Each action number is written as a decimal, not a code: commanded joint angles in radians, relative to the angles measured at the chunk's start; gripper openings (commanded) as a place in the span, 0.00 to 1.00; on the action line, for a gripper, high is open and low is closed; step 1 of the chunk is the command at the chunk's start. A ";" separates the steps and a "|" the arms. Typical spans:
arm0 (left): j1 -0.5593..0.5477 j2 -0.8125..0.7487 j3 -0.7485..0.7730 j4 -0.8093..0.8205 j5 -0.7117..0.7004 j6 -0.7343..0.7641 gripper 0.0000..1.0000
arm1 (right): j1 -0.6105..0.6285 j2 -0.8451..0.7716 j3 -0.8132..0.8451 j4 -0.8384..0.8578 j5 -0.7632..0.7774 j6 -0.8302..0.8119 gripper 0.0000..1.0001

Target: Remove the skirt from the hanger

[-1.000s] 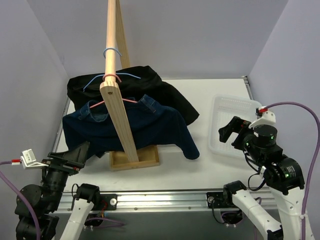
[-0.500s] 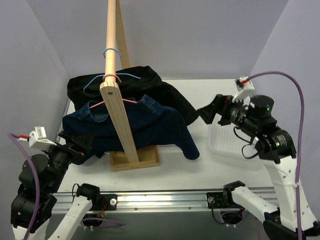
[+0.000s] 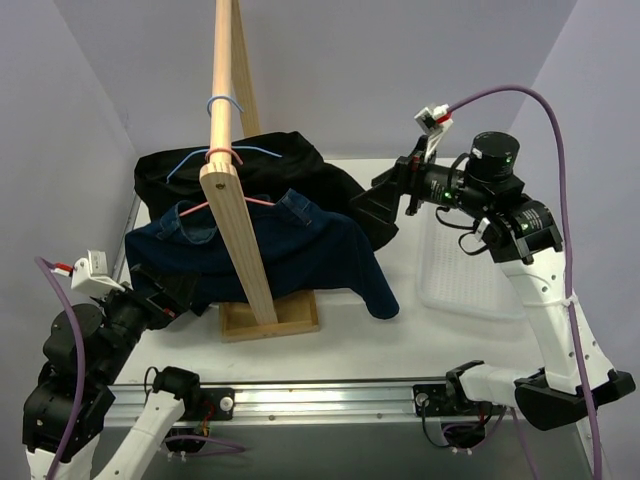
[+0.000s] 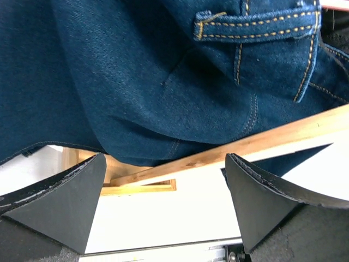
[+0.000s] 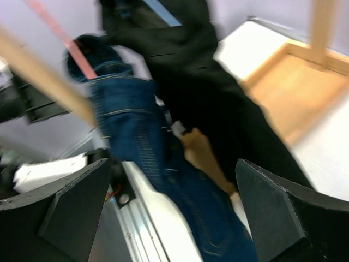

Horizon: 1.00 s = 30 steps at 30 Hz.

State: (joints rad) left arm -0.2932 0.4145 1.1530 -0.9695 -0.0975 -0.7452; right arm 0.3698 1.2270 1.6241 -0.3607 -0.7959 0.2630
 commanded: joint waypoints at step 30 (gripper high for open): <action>-0.003 0.096 0.074 -0.047 0.133 0.069 0.91 | 0.374 0.244 0.164 -0.093 0.218 -0.327 0.08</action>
State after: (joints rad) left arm -0.2932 0.5011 1.1824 -1.0027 0.0406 -0.7021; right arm 0.7307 1.4696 1.7569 -0.4603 -0.6292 -0.0479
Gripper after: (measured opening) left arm 0.912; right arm 0.120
